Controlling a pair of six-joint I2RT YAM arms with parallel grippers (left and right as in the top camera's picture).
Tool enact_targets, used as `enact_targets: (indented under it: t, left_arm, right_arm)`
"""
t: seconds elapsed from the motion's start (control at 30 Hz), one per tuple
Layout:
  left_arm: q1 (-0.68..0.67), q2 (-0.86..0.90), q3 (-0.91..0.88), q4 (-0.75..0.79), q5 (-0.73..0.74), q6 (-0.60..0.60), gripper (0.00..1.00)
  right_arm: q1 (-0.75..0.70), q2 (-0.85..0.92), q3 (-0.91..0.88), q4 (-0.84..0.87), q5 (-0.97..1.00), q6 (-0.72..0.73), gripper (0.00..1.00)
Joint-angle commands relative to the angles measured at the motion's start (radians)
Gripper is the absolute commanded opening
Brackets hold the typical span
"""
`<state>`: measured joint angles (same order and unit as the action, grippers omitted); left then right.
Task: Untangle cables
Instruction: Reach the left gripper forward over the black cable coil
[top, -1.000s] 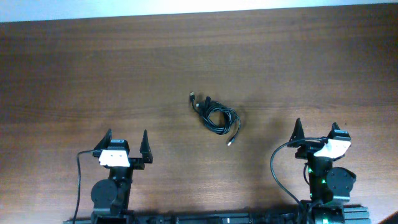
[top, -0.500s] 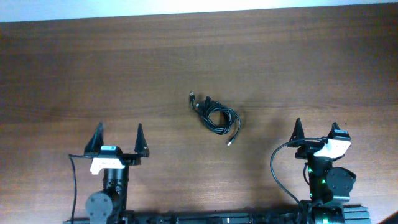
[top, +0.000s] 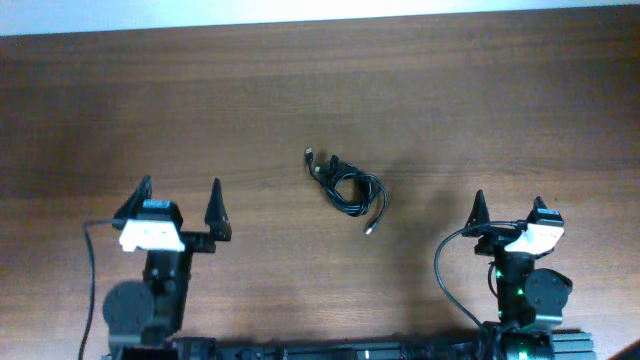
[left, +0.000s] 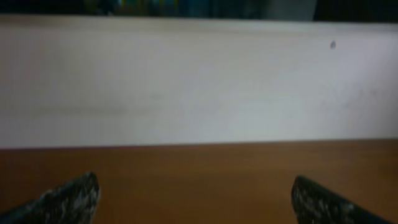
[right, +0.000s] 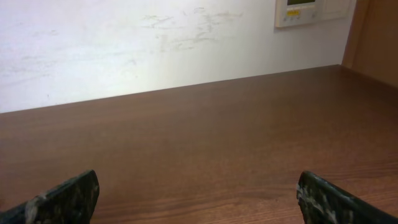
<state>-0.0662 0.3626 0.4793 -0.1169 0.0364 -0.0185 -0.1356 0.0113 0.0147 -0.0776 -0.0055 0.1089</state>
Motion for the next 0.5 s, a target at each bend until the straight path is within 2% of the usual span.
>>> enact_targets:
  t: [0.0,0.07,0.2,0.27,0.3,0.4,0.47]
  left_arm:
    - [-0.003,0.161,0.152,-0.093,0.106,0.011,0.99]
    - [-0.003,0.322,0.256,-0.193,0.243,0.011,0.99]
    - [-0.003,0.585,0.424,-0.407,0.364,0.011,0.99]
    - [-0.003,0.737,0.513,-0.521,0.486,0.011,0.99]
    - [-0.003,0.781,0.531,-0.531,0.545,0.011,0.99]
    - [-0.003,0.942,0.538,-0.513,0.870,0.011,0.99]
    - [-0.003,1.025,0.538,-0.515,0.969,0.008,0.99]
  right_arm:
    - [0.005,-0.008,-0.009,0.000,-0.002,0.000,0.99]
    - [0.005,-0.008,-0.009,0.000,-0.002,0.000,0.99]
    - [0.005,-0.008,-0.009,0.000,-0.002,0.000,0.99]
    - [0.005,-0.008,-0.009,0.000,-0.002,0.000,0.99]
    - [0.005,-0.008,-0.009,0.000,-0.002,0.000,0.99]
    - [0.005,-0.008,-0.009,0.000,-0.002,0.000,0.99]
    - [0.005,-0.008,-0.009,0.000,-0.002,0.000,0.99]
